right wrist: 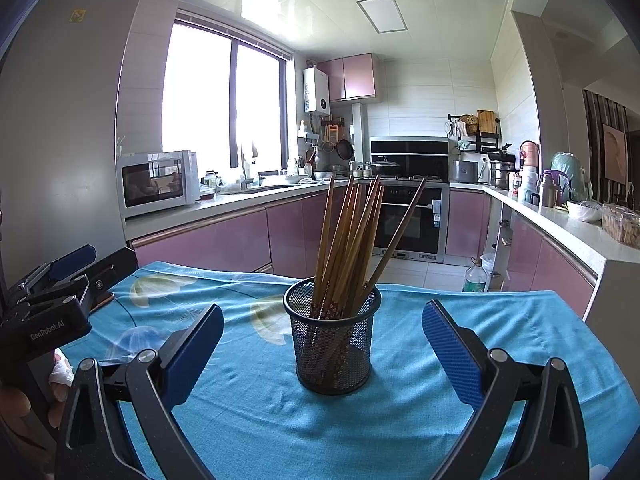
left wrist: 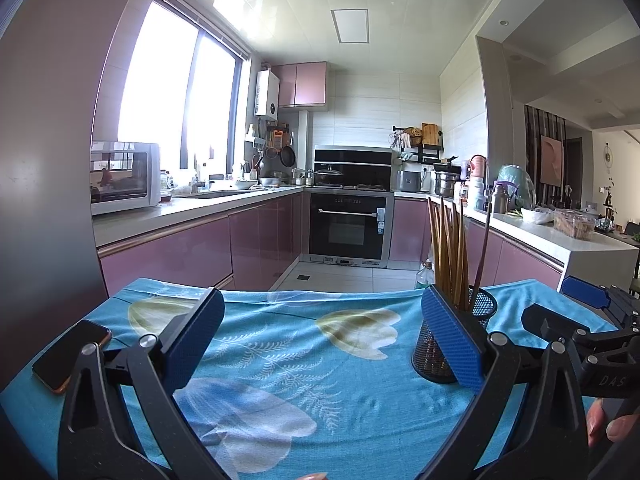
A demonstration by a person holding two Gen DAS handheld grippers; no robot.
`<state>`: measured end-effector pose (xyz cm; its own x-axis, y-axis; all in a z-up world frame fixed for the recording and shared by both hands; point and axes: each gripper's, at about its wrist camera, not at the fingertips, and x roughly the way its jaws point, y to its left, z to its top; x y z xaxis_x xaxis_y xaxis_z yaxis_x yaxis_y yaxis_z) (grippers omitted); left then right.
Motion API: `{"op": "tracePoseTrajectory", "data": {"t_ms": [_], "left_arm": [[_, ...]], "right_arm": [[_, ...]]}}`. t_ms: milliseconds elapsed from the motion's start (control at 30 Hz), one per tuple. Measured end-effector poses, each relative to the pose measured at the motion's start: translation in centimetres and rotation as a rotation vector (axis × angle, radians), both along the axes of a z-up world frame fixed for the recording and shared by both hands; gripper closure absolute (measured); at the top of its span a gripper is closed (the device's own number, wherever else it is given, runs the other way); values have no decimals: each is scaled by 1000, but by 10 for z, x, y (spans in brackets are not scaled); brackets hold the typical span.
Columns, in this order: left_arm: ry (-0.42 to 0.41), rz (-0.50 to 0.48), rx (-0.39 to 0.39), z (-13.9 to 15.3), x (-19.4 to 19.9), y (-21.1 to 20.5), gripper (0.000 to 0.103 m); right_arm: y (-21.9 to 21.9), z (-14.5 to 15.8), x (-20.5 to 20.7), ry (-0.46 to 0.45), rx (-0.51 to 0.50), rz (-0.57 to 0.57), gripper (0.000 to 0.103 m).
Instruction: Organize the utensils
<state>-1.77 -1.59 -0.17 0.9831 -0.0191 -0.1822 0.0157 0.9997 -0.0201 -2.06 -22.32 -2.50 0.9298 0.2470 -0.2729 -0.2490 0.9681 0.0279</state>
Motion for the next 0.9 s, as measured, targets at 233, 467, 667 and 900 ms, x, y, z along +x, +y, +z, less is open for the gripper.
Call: {"op": "tracePoseTrajectory", "data": {"t_ms": [233, 467, 667, 900], "left_arm": [[-1, -1, -2, 0, 0, 0, 6], [0, 0, -1, 0, 0, 0, 6], [-1, 0, -2, 0, 0, 0, 6], [1, -1, -2, 0, 0, 1, 6]], "right_arm": [[-1, -1, 0, 2, 2, 0, 7], [0, -2, 0, 4, 2, -1, 7], [-1, -2, 0, 3, 4, -1, 7], [0, -4, 1, 5, 8, -3, 7]]}}
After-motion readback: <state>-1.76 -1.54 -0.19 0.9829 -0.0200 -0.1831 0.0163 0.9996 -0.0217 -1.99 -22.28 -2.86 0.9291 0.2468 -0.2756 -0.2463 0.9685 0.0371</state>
